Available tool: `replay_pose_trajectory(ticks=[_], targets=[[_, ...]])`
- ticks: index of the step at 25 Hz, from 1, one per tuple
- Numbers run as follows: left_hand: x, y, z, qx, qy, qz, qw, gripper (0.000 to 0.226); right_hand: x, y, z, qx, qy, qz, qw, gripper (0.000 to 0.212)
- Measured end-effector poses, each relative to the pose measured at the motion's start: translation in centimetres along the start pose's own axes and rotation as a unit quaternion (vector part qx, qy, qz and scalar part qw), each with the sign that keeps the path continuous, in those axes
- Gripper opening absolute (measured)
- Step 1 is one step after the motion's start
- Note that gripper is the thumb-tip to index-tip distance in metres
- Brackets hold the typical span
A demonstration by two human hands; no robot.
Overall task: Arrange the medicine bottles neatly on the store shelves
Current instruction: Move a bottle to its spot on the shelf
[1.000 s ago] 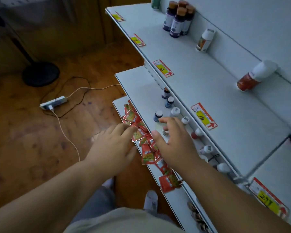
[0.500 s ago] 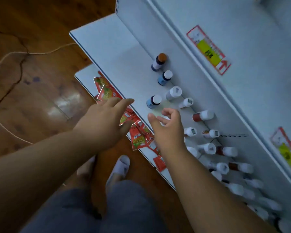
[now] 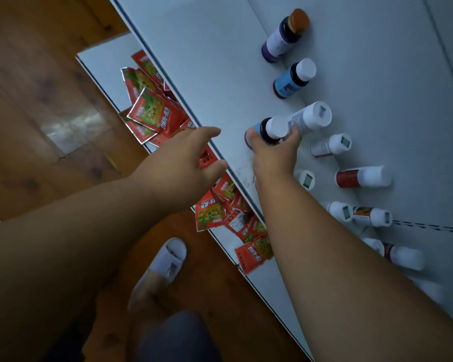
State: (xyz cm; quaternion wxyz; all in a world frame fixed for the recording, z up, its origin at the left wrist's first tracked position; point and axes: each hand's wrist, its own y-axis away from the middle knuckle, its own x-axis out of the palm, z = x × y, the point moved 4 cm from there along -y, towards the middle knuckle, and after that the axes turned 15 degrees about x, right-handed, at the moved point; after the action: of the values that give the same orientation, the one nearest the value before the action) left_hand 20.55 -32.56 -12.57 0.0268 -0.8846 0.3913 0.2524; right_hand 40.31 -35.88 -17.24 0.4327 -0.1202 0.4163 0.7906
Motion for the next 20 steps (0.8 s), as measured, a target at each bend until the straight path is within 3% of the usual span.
replay_pose_trajectory(ticks=[2, 6, 10, 13, 17, 20], targets=[[1.0, -0.2, 0.2, -0.006, 0.024, -0.007, 1.0, 0.062, 0.4, -0.6, 0.2, -0.031, 0.0, -0.002, 1.0, 0.049], [0.6, 0.6, -0.5, -0.038, 0.06, -0.029, 0.997, 0.059, 0.1, 2.6, 0.9, -0.009, -0.074, 0.049, 0.996, 0.04], [-3.6, 4.4, -5.6, -0.081, 0.139, -0.048, 0.986, 0.046, -2.4, 12.0, 1.4, 0.143, -0.204, 0.215, 0.944, 0.061], [-8.3, 9.8, -10.9, -0.128, 0.206, -0.068, 0.968, 0.032, -5.8, 20.9, 3.9, 0.178, -0.251, 0.286, 0.907, 0.074], [-13.6, 15.1, -18.3, -0.115, 0.257, -0.074, 0.957, 0.05, -12.4, 31.4, 9.4, 0.181, -0.306, 0.328, 0.876, 0.041], [-15.6, 16.4, -22.5, -0.073, 0.258, -0.012, 0.963, 0.068, -16.4, 36.4, 12.1, 0.104, -0.321, 0.288, 0.896, 0.033]])
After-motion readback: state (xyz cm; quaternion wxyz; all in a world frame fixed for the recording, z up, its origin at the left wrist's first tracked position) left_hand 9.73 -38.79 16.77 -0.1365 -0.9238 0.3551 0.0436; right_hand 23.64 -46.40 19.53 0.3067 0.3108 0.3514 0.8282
